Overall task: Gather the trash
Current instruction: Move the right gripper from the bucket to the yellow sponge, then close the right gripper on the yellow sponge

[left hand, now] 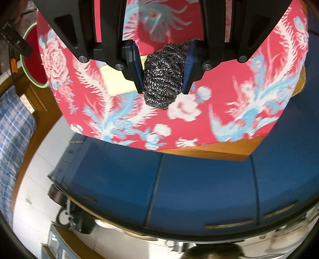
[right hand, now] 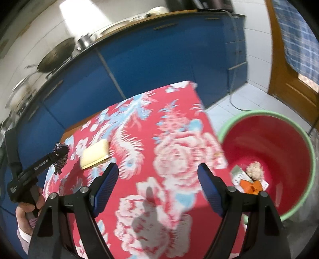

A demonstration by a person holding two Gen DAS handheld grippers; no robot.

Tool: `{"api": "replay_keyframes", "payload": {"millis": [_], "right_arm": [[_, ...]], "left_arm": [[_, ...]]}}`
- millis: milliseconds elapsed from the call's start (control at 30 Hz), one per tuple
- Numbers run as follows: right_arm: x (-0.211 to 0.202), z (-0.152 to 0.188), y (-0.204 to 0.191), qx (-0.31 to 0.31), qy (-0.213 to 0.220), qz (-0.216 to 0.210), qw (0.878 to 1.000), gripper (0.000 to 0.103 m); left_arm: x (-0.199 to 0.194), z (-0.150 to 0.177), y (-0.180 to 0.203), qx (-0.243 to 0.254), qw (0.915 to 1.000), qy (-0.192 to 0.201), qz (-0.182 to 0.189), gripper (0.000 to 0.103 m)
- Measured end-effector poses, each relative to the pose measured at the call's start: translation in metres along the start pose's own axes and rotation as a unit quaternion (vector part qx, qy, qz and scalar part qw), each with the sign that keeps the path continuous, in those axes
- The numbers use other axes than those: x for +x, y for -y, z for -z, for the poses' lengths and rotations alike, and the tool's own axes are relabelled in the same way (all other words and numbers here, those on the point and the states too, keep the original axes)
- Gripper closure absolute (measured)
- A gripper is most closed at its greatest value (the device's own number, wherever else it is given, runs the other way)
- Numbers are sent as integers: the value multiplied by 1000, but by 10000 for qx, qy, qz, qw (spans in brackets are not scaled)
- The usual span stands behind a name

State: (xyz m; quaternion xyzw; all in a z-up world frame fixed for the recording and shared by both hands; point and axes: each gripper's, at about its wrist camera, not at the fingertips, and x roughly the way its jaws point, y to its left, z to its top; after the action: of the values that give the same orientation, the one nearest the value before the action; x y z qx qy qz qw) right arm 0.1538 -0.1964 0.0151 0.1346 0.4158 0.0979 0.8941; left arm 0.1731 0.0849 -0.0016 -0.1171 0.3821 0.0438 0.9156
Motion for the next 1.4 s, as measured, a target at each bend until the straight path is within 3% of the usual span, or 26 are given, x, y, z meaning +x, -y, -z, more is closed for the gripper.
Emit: {"api": "replay_keyframes", "payload": {"millis": [467, 867, 1400], "right_arm": [[61, -10, -80, -623, -395, -330, 9967, 13], [109, -4, -132, -1267, -551, -211, 9902, 2], [143, 5, -153, -1717, -675, 136, 9827, 2]], "left_arm": [[-12, 19, -49, -480, 9986, 13, -224, 65], [-17, 28, -75, -831, 9962, 11, -240, 65], [-12, 33, -80, -950, 9954, -52, -152, 65]]}}
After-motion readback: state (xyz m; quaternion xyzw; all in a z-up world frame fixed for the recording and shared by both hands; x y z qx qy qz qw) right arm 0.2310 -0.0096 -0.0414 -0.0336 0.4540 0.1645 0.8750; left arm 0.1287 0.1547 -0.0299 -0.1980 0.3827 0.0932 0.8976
